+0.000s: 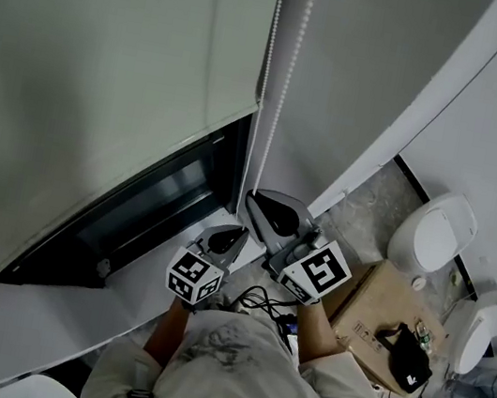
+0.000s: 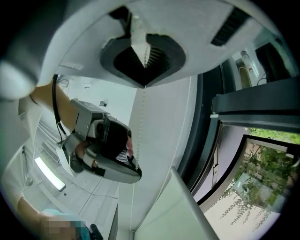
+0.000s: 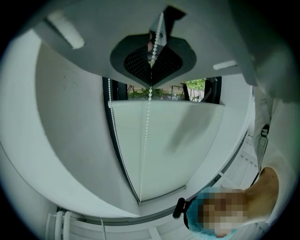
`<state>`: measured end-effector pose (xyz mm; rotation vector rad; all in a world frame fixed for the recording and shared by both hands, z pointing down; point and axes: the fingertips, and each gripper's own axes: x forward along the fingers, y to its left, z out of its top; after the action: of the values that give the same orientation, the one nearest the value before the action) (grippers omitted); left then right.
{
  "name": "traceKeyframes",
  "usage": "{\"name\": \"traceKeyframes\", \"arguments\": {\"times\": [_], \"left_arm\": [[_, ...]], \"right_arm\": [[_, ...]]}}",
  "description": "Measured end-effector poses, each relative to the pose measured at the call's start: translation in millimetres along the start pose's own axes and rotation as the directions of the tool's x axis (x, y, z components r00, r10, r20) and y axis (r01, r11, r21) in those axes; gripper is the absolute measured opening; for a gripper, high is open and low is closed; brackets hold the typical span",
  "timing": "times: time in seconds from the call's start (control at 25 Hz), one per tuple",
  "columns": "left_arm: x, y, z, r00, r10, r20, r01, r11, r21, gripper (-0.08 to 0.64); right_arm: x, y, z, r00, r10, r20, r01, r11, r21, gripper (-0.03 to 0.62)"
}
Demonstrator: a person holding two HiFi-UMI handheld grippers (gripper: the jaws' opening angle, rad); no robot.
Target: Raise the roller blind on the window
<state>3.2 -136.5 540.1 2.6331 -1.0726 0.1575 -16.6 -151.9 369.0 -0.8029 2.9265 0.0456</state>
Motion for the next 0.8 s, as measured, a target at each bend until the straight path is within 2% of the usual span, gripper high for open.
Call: {"name": "traceKeyframes", "arguments": {"times": [0.8], "left_arm": [[7, 14, -61, 0.994, 0.01, -0.106, -0.016, 0.998, -0.06, 0.014]], "right_arm": [[-7, 7, -60, 0.994, -0.021, -0.106, 0.025, 0.999, 0.041, 0.009]]}}
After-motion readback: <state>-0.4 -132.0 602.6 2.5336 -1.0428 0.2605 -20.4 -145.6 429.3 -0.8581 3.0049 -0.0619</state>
